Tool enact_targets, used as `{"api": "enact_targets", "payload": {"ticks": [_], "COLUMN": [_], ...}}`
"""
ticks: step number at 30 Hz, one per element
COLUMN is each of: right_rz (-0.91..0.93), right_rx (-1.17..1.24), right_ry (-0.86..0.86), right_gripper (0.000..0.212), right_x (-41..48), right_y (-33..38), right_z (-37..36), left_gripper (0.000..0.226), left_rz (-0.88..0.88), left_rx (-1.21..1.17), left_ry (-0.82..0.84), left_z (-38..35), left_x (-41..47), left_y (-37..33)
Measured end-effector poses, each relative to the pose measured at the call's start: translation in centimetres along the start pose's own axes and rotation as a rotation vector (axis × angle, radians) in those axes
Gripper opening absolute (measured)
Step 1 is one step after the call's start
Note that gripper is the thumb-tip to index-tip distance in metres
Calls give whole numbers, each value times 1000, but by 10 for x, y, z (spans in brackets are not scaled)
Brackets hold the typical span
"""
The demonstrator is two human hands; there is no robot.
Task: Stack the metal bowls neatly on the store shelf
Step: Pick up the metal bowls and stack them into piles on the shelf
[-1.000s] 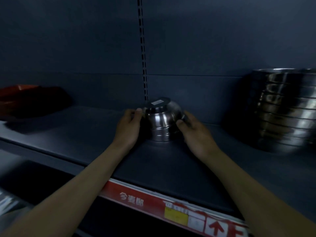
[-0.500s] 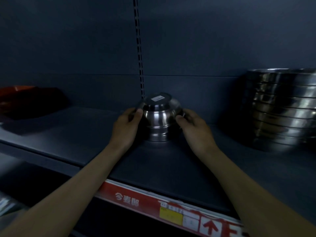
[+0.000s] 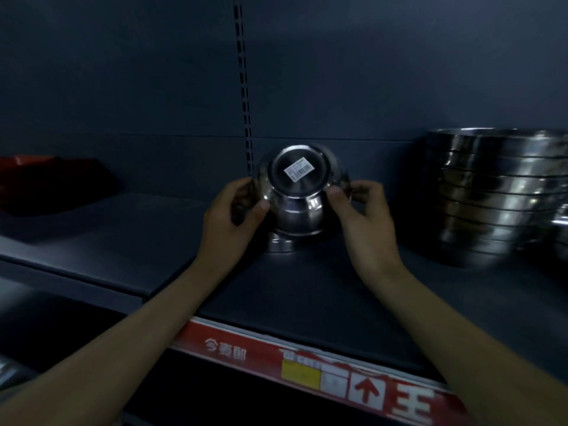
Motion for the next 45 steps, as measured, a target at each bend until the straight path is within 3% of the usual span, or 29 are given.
{"api": "enact_targets", "payload": {"ticks": [6, 16, 25, 32, 38, 45], "right_rz": [96, 251, 162, 235, 273, 207], "right_rx": [-116, -277, -378, -406, -313, -294], "right_ry": [-18, 17, 134, 112, 79, 68], "right_gripper": [36, 54, 95, 95, 74, 62], "right_x": [-15, -46, -42, -42, -40, -36], "right_y": [17, 17, 4, 1, -3, -8], "right_z": [49, 95, 99, 102, 104, 104], "left_gripper": [52, 46, 65, 71, 69, 43], "left_rz": [-86, 64, 69, 34, 115, 68], "left_rx": [3, -179, -177, -153, -308, -311], "left_ry": [90, 86, 107, 167, 216, 231], "left_z": [-15, -38, -38, -41, -44, -41], "left_x": [-11, -44, -48, -49, -48, -47], "left_y": [-34, -59, -58, -61, -52, -56]}}
Point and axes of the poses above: each hand's wrist, its own x-axis towards the middle knuckle, its own z-axis out of the back of the hand, y = z × x, the point moved 4 cm from there along x, towards the middle knuckle, and after that the axes turned 1 degree about z, right-handed, at the moved point
